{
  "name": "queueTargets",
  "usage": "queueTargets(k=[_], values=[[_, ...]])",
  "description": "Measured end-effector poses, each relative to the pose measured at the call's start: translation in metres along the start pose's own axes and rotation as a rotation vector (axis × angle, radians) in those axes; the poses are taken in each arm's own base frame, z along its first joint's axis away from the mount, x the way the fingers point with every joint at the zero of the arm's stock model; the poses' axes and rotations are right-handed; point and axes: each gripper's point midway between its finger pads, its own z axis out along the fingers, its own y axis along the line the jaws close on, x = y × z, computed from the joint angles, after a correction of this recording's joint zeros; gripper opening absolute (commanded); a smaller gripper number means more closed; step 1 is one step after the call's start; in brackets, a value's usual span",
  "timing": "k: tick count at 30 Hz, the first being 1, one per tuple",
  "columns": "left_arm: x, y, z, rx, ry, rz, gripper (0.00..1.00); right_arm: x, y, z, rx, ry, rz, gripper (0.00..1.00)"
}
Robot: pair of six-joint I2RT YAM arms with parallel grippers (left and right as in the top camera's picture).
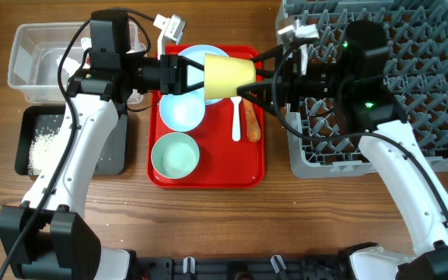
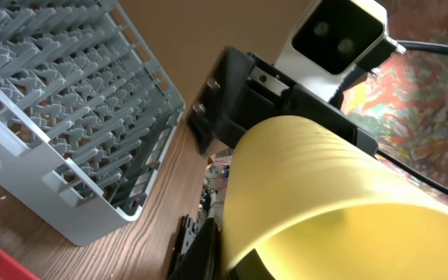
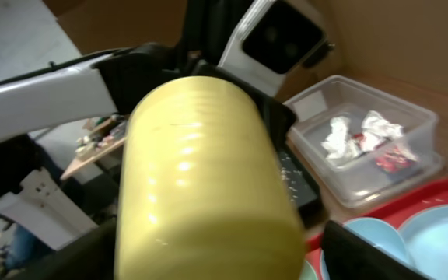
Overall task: Sort waste into correct bins and load items into the dishwasher rack
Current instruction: 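Place the yellow cup upside down in the dish rack with right gripper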
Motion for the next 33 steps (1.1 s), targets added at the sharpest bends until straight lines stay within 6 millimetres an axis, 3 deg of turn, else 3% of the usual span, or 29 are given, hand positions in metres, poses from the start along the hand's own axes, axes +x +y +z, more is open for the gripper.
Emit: queueTargets(k=[4, 6, 7, 9, 11, 14, 18, 21, 24, 26, 28, 30, 31, 33], values=[[0.000, 0.000, 0.000, 0.003, 0.001, 0.000, 0.04, 0.001, 0.006, 0.005, -0.029, 0.008, 0.001, 0.57], [0.000, 0.000, 0.000, 0.004, 0.001, 0.000, 0.04, 0.000, 0.007, 0.005, -0.032, 0.005, -0.008, 0.44], [0.000, -0.001, 0.000, 0.007, 0.002, 0.000, 0.14, -0.001, 0.007, 0.005, -0.035, 0.003, -0.013, 0.39], [0.002, -0.003, 0.000, 0.018, 0.008, -0.009, 0.43, -0.005, 0.006, 0.006, -0.030, -0.009, -0.029, 0.38], [0.003, -0.004, 0.001, 0.028, 0.014, -0.010, 0.50, -0.005, 0.004, 0.006, -0.021, -0.012, -0.026, 0.37], [0.003, -0.005, 0.001, 0.030, 0.014, -0.014, 0.54, -0.007, -0.006, -0.005, 0.010, -0.023, -0.002, 0.37], [0.002, -0.003, 0.000, 0.021, 0.009, -0.015, 0.56, 0.002, -0.042, -0.048, 0.144, -0.038, 0.175, 0.38], [0.001, -0.001, 0.000, 0.009, 0.004, -0.015, 0.62, 0.028, -0.078, -0.095, 0.335, -0.041, 0.346, 0.38], [0.002, 0.015, -0.001, -0.078, -0.019, -0.076, 0.69, 0.067, -0.095, -0.119, 0.553, 0.038, 0.507, 0.38], [0.005, 0.036, -0.004, -0.195, -0.042, -0.147, 0.72, 0.090, -0.095, -0.141, 0.744, 0.131, 0.588, 0.38], [0.010, 0.060, -0.010, -0.332, -0.063, -0.209, 0.73, 0.100, -0.088, -0.171, 0.947, 0.231, 0.629, 0.38], [0.019, 0.091, -0.024, -0.525, -0.083, -0.280, 0.74, 0.107, -0.081, -0.193, 1.079, 0.303, 0.650, 0.38], [0.023, 0.106, -0.034, -0.627, -0.096, -0.298, 0.75, 0.122, -0.076, -0.207, 1.162, 0.372, 0.683, 0.37], [0.030, 0.120, -0.046, -0.739, -0.099, -0.332, 0.75, 0.136, -0.073, -0.221, 1.263, 0.453, 0.709, 0.37]])
